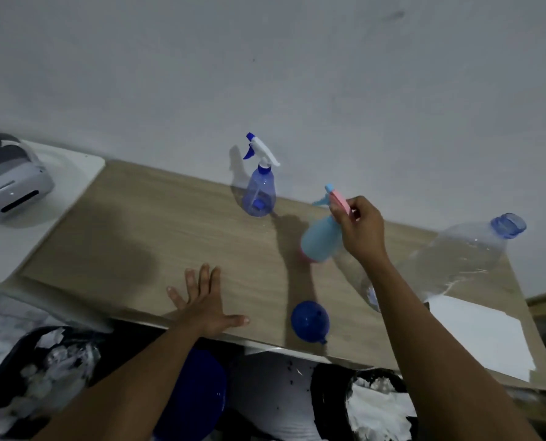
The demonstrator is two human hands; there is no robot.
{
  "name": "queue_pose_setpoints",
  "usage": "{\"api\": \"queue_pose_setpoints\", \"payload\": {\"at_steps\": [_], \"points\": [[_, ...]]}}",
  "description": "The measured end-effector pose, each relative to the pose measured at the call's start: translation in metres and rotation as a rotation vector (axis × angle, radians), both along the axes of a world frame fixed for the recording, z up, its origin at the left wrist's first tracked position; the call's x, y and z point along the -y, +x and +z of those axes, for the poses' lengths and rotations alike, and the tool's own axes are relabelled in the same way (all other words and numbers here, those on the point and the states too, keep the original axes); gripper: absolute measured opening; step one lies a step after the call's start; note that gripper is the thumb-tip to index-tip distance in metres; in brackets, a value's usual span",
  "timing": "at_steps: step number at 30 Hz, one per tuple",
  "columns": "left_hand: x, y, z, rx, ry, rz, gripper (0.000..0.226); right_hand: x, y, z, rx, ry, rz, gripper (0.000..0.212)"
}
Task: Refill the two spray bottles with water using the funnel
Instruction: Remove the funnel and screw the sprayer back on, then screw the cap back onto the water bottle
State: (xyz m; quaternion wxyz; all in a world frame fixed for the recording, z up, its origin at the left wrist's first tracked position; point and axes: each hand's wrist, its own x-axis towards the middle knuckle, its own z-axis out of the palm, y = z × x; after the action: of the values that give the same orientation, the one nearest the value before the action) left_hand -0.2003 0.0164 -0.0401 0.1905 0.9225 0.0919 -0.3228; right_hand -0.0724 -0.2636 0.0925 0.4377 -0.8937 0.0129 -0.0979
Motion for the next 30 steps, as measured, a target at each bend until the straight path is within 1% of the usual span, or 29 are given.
{"api": "queue_pose_setpoints", "payload": {"at_steps": [5,10,14,17,19,22,23,24,25,27,30], "points": [[0.000,0.002,0.000,-0.017,0.013,-0.005,0.146,-0.031,0.059,-0.017,0.031,0.026,0.028,0.008],[0.004,0.005,-0.002,-0.026,0.039,0.033,0.151,-0.048,0.103,-0.024,0.050,-0.069,0.096,0.019],[0.005,0.007,-0.004,-0.028,0.044,0.042,0.150,-0.056,0.122,-0.026,0.004,-0.148,0.124,0.021],[0.004,0.006,-0.005,-0.017,0.038,0.038,0.149,-0.060,0.128,-0.025,-0.017,-0.158,0.133,0.026],[0.004,0.004,-0.005,-0.007,0.038,0.035,0.149,-0.059,0.127,-0.026,-0.030,-0.155,0.147,0.037],[0.002,0.003,-0.005,0.005,0.021,0.035,0.150,-0.050,0.112,-0.025,-0.032,-0.096,0.128,0.073],[0.001,0.003,-0.006,0.008,0.014,0.028,0.149,-0.045,0.101,-0.025,-0.015,-0.067,0.098,0.079],[0.000,0.002,-0.006,0.010,0.010,0.024,0.149,-0.038,0.086,-0.026,0.007,-0.039,0.070,0.078],[0.000,0.002,-0.006,0.017,0.011,0.026,0.148,-0.030,0.066,-0.028,0.035,-0.021,0.052,0.073],[0.000,0.001,-0.006,0.037,0.010,0.039,0.149,-0.011,0.015,-0.042,0.061,-0.023,0.039,0.057],[0.000,-0.002,-0.010,0.080,-0.009,0.063,0.148,0.031,-0.072,-0.074,-0.021,-0.078,0.041,0.032]]}}
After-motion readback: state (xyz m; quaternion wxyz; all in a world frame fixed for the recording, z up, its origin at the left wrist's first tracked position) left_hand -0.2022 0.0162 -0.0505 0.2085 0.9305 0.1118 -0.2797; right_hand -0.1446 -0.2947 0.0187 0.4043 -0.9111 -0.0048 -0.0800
